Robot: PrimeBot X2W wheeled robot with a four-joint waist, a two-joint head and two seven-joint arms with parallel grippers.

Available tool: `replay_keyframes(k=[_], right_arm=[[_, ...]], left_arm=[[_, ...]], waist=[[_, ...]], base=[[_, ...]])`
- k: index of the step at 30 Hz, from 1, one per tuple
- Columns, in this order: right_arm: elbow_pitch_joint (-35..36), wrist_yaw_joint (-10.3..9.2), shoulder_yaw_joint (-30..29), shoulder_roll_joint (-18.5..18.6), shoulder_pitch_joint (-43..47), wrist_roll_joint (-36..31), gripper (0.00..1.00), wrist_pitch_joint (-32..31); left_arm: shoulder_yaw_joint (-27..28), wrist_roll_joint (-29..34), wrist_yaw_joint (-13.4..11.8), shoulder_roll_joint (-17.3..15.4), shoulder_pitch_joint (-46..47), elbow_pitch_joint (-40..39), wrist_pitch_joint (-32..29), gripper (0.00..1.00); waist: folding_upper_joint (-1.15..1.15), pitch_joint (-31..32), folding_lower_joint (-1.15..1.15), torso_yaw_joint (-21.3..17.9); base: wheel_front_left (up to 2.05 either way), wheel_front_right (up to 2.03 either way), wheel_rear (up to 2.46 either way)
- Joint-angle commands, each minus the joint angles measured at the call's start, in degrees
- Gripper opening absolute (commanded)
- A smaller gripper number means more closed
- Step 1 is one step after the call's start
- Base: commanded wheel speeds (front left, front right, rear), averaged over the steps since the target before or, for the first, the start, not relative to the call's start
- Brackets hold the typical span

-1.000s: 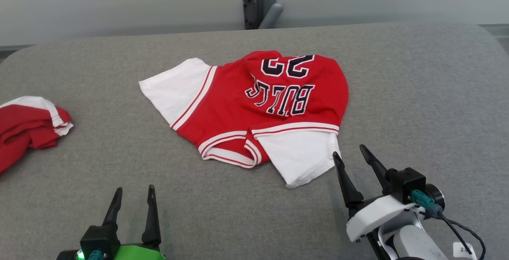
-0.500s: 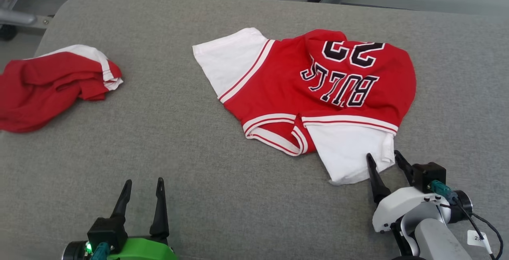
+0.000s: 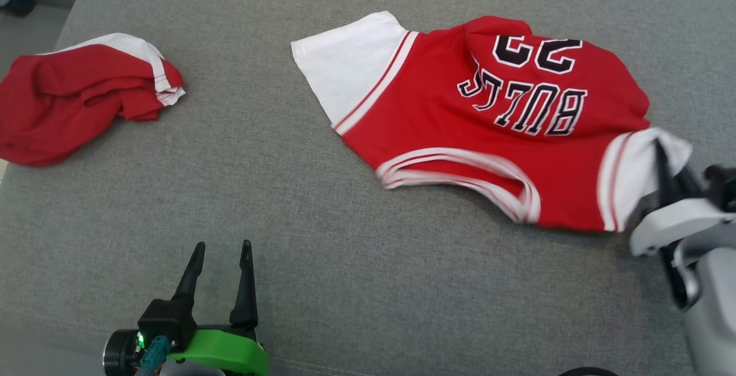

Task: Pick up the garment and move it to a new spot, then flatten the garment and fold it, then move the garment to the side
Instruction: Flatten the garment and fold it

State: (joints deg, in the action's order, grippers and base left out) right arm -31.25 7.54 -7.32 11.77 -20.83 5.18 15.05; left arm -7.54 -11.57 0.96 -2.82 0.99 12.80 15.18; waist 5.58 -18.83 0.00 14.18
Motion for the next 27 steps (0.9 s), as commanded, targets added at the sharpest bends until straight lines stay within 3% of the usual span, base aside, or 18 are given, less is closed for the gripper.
replay_keyframes(k=[1,9,10,11,17,20,27], right_arm=[[0.9,-0.1,-2.1,2.4,-2.3,-1.4,0.0,0.0],[-1.2,-0.1,-7.0,8.3,-9.3,-5.8,0.0,0.0],[-1.5,-0.11,-8.1,8.1,-9.8,-6.6,0.8,0.0],[-2.1,-0.1,-9.0,7.7,-10.1,-7.5,1.0,0.0],[2.4,-0.1,-9.5,3.5,-9.6,-8.8,1.0,0.0],[6.2,-0.1,-6.7,1.0,-7.4,-7.8,1.0,0.0],[8.7,-0.1,9.3,-2.2,-2.7,-2.8,1.0,0.0]], left_arm=[[-0.5,-0.7,-0.3,-0.1,1.1,-0.1,-0.1,1.0],[-2.2,-1.3,-0.1,-0.1,1.9,0.8,-0.1,1.0],[-2.4,-1.3,-0.2,-0.1,2.0,0.9,-0.1,1.0],[-2.5,-1.3,-0.1,-0.1,2.0,1.0,-0.1,1.0],[-2.5,-1.3,-0.3,-0.1,1.6,1.5,-0.1,1.0],[-2.2,-0.9,-0.1,-0.1,1.4,1.7,-0.1,1.0],[-2.3,-0.7,0.1,-0.1,1.4,1.9,-0.1,1.0]], waist=[[0.01,-0.4,0.0,0.2],[0.01,-0.9,0.0,1.0],[0.01,-0.9,0.0,1.0],[0.01,-0.8,0.0,1.1],[0.01,-0.1,0.0,0.5],[0.01,0.6,0.0,-0.2],[0.01,1.8,0.0,-1.3]], base=[[0.0,0.0,0.0],[0.0,0.0,0.0],[0.0,0.0,0.0],[0.0,0.0,0.0],[0.0,0.0,0.0],[0.0,0.0,0.0],[0.0,0.0,0.0]])
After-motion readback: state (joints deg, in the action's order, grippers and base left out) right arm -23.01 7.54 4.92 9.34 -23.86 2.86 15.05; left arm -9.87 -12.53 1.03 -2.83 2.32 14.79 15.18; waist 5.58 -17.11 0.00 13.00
